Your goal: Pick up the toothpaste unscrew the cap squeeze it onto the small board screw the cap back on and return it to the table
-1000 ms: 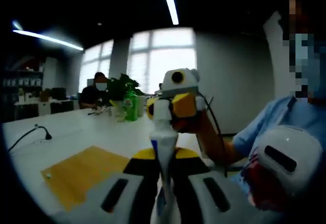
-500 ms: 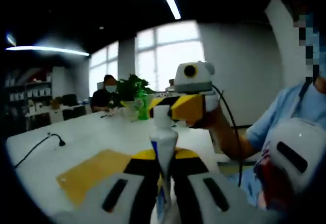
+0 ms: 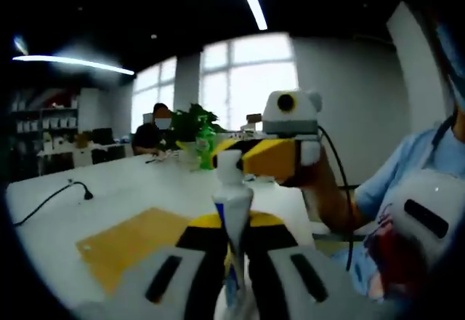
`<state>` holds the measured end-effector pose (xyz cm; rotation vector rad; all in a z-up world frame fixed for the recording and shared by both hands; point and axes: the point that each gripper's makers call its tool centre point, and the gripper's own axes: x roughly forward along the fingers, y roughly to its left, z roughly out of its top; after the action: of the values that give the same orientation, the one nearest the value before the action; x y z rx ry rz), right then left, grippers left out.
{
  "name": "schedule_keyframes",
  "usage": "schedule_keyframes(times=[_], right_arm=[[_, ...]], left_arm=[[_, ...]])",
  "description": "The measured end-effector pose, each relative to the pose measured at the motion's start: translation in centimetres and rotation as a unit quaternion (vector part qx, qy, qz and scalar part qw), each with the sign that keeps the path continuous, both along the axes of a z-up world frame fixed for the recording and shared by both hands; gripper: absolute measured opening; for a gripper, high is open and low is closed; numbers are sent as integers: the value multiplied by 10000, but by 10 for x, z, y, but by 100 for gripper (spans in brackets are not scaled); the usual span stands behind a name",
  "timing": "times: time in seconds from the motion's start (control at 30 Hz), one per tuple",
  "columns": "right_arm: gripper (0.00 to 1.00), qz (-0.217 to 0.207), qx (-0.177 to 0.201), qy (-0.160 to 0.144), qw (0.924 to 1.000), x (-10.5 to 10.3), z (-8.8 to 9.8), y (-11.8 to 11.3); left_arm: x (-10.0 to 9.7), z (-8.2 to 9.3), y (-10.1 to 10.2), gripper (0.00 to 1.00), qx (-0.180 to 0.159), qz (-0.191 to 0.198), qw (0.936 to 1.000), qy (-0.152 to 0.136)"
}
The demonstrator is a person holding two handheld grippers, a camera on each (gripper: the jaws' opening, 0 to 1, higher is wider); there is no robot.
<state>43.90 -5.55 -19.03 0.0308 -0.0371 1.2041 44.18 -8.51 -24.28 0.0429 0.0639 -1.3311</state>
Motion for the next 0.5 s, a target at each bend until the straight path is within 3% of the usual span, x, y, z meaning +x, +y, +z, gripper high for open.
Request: schedule_keyframes(times=[0.17,0.33,0.5], right_arm=[[10,-268,18,40,9996,4,-3,3],[10,-569,-67,-152,9982,2,-4,9],[10,-657,89,34,9978,5,-4,10]], left_arm=[[2,-3,-5,8,5,149,9999,-50],[2,-1,-3,8,-170,241,9995,87],[3,2,-3,8,-353,276,9986,285]])
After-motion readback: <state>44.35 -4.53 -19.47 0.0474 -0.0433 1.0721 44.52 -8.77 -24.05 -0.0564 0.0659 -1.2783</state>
